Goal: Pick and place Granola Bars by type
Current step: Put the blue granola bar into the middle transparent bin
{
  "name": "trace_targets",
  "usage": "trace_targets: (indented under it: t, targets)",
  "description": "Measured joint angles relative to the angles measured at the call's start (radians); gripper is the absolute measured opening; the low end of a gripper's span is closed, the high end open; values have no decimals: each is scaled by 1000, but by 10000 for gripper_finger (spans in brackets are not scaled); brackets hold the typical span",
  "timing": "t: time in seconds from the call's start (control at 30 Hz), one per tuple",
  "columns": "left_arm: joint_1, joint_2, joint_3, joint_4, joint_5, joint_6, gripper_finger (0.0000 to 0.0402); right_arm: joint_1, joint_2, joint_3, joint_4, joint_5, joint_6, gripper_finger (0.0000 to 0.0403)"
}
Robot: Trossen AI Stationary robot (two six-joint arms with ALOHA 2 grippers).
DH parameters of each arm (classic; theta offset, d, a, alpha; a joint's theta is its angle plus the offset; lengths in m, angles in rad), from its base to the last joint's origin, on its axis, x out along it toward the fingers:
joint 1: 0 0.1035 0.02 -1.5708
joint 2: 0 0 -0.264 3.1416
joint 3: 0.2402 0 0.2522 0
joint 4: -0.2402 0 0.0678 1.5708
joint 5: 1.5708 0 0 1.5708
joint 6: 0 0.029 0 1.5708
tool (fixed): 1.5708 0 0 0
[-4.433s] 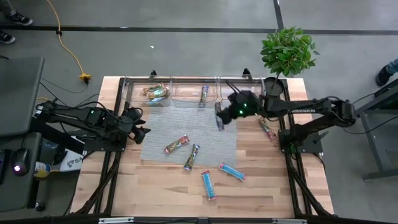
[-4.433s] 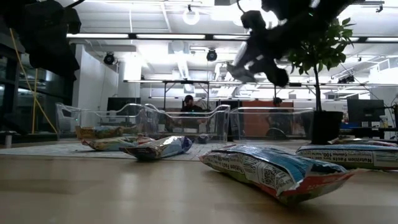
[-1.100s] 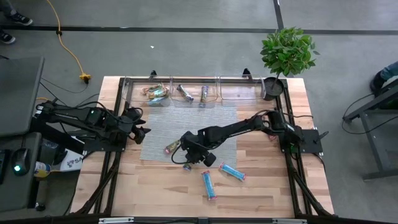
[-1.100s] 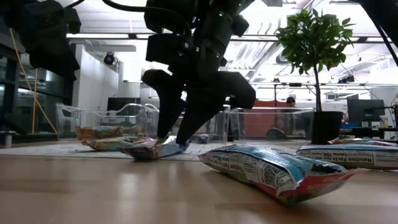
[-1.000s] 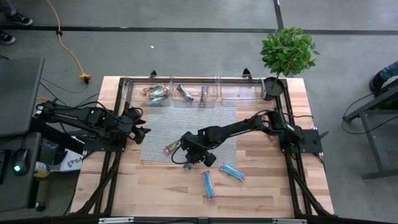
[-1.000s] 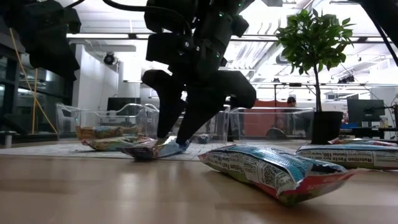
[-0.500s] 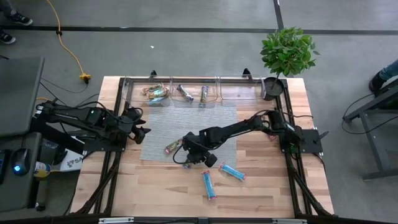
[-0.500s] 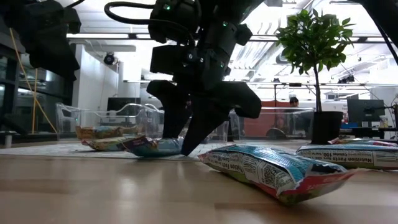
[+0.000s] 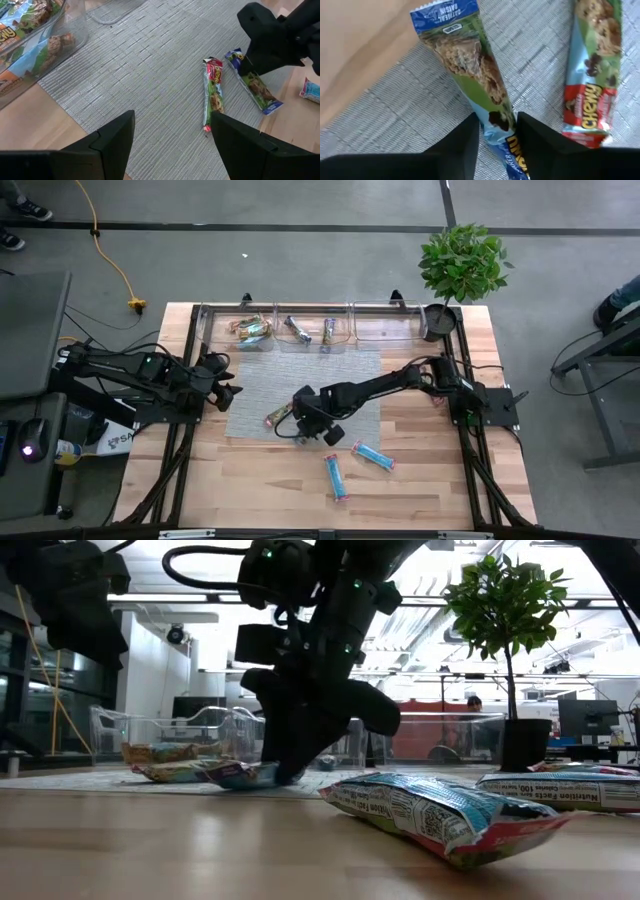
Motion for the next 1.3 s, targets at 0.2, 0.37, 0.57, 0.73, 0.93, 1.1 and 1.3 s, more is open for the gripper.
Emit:
trace_targets:
  t: [0.2,0.37,0.57,0.73,0.93,1.1,1.3]
  targets:
    - [0,0,0,0,0,-4,256,2,0,30,-2,36,1,79]
    - [0,0,0,0,0,-4,256,2,0,98,-8,91,25,61]
    - [0,0,0,0,0,-4,256,-26,0,221,-45,216,49,55]
    - [0,0,0,0,0,-4,256,-94,0,343,-89,336,57,55]
    - [0,0,0,0,-1,1,256,-246,0,455,-141,438,234,55]
    - [0,0,0,0,-1,1,256,-393,0,502,-238,421,482,55]
    - [0,0,0,0,-1,1,256,-518,0,463,-376,298,690,55]
